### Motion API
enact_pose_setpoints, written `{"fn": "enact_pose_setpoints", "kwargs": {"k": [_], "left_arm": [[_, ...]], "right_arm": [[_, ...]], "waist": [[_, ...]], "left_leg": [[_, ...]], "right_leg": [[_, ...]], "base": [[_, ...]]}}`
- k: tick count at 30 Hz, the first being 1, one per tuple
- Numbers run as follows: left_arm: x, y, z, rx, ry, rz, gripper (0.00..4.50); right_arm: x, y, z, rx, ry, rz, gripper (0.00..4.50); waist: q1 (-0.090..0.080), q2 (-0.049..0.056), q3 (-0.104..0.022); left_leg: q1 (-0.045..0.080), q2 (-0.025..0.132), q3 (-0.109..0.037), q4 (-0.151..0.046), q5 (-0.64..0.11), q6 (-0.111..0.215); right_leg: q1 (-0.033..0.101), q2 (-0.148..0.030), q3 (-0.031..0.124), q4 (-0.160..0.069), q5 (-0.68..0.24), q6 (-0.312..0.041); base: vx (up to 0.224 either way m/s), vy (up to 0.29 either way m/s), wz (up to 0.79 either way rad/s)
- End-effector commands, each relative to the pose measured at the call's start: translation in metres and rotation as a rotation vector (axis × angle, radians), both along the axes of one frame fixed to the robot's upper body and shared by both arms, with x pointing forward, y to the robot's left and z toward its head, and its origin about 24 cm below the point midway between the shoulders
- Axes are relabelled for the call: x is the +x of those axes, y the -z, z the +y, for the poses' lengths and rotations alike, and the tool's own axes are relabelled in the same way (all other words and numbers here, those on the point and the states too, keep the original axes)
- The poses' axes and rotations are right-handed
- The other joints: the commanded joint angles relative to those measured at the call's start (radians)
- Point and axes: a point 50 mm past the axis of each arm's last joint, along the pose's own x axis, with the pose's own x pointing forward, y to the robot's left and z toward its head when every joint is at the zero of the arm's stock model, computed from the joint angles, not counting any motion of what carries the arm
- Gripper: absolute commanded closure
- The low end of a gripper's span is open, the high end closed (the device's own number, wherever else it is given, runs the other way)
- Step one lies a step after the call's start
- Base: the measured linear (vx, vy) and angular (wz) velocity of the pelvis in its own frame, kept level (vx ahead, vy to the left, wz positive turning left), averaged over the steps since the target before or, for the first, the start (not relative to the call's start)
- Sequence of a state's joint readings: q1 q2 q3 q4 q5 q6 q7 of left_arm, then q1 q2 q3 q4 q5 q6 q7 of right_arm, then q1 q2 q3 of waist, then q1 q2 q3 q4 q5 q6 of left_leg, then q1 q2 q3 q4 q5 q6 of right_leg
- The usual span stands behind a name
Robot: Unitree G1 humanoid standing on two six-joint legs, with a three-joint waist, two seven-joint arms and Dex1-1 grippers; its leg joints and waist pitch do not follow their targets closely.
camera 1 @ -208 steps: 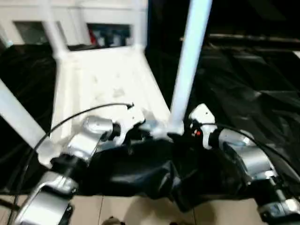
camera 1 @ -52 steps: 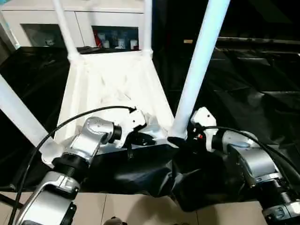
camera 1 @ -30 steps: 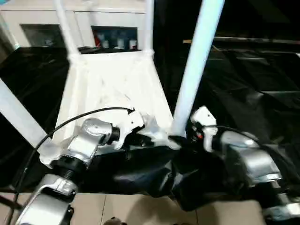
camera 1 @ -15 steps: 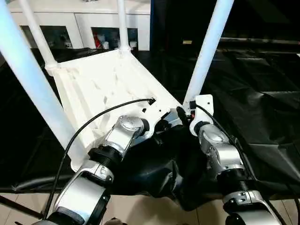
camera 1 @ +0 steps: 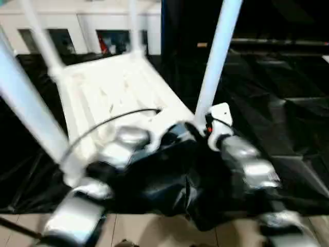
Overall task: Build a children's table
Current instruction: Rotate leg to tighten
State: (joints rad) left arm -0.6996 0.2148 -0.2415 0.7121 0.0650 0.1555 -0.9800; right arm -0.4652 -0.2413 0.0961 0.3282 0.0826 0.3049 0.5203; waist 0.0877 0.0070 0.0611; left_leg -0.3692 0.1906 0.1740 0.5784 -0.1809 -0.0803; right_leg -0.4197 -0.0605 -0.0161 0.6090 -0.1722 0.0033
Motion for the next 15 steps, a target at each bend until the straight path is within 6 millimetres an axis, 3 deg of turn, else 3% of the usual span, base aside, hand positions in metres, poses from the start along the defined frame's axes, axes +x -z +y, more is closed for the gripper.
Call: {"fn": "enact_pose_setpoints", "kwargs": {"k": [1,5,15], "left_arm": [[-0.007,-0.011,-0.003,-0.114,0.112,-0.011,4.5],[-0.017,-0.011,0.008,-0.102,0.199,0.035,4.5],[-0.022,-0.012,0.008,-0.114,0.226,0.048,4.5]], "right_arm": [[-0.01,-0.002,0.0,-0.033,-0.147,0.022,0.47],[-0.026,-0.002,-0.011,-0.106,-0.314,0.08,0.47],[-0.029,-0.006,-0.004,-0.063,-0.38,0.09,0.61]], "waist": [[0.001,-0.016,-0.06],[0.001,-0.02,-0.06],[0.006,-0.022,-0.062]], "left_leg": [[0.003,0.028,-0.005,-0.064,-0.184,0.05],[0.004,0.028,-0.002,-0.062,-0.175,0.06],[0.004,0.029,-0.001,-0.058,-0.145,0.062]], "right_leg": [[0.059,-0.063,0.03,-0.077,-0.228,-0.184],[0.056,-0.061,0.031,-0.072,-0.189,-0.204],[0.057,-0.064,0.03,-0.068,-0.177,-0.211]], "base": [[0.0,0.0,0.0],[0.0,0.0,0.0],[0.0,0.0,0.0]]}}
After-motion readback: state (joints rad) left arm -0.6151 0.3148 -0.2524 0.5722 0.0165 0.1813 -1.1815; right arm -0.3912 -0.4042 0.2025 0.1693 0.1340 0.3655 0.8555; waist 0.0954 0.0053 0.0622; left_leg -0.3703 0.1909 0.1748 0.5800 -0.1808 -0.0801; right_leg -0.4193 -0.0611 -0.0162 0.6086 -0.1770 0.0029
